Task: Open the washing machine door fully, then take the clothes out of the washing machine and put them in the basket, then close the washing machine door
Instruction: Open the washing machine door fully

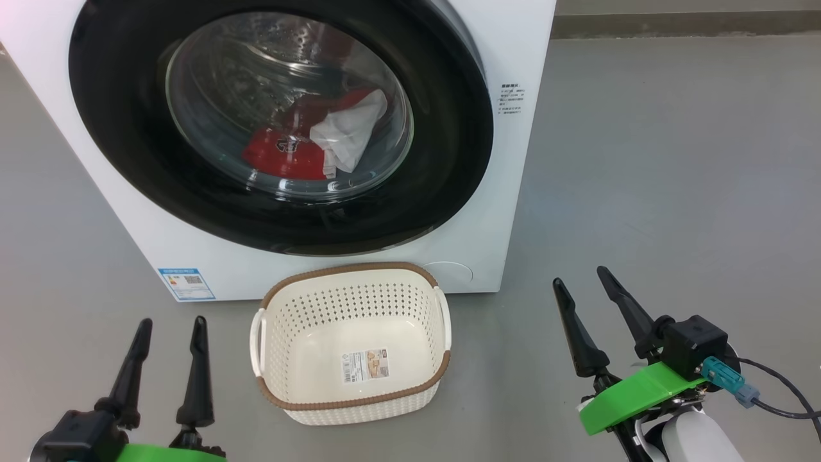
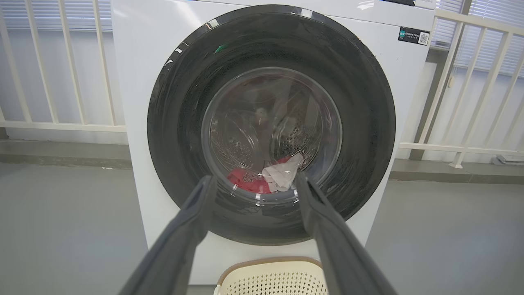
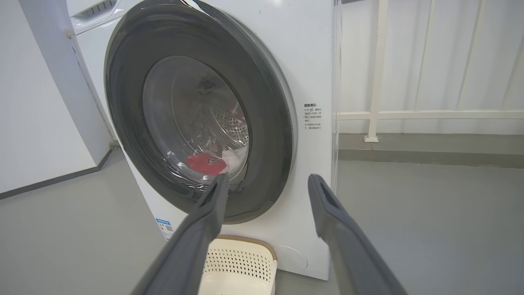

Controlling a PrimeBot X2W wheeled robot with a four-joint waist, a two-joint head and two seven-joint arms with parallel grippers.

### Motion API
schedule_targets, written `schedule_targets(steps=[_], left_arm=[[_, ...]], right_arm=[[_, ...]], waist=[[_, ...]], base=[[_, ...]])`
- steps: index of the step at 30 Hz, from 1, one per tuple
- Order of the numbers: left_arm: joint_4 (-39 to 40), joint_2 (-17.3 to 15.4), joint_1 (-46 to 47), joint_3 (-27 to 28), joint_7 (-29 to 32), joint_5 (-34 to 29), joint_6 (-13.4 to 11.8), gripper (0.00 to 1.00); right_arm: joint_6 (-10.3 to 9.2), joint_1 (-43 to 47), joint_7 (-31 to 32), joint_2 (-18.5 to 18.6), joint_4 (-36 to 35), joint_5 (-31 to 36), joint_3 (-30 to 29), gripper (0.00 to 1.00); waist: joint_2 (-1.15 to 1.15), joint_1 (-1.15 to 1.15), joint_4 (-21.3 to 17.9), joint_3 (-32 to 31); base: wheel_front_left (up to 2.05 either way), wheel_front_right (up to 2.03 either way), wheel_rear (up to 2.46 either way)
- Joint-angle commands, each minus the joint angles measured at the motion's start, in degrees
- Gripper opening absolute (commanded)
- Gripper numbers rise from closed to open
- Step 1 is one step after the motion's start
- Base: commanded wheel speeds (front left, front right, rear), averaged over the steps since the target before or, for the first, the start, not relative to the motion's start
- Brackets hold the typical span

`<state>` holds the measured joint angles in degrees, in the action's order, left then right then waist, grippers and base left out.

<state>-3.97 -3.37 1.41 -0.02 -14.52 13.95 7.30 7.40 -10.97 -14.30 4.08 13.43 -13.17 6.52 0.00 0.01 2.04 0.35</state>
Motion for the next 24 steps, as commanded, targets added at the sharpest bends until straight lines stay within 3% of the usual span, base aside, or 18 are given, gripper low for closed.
schedule_targets(steps=[1, 24], left_arm=[[1.4, -0.7, 1.4, 1.9, -0.5, 0.5, 0.2, 1.0], [1.4, -0.6, 1.5, 2.0, -0.5, 0.4, 0.2, 1.0]], right_arm=[[0.09, -2.4, -0.7, -0.2, -1.2, 0.3, 1.3, 1.0], [0.09, -2.4, -0.7, -0.2, -1.4, 0.8, 1.0, 1.0]], waist=[[0.0, 0.0, 0.0, 0.0], [0.0, 0.0, 0.2, 0.4]], base=[[0.0, 0.0, 0.0], [0.0, 0.0, 0.0]])
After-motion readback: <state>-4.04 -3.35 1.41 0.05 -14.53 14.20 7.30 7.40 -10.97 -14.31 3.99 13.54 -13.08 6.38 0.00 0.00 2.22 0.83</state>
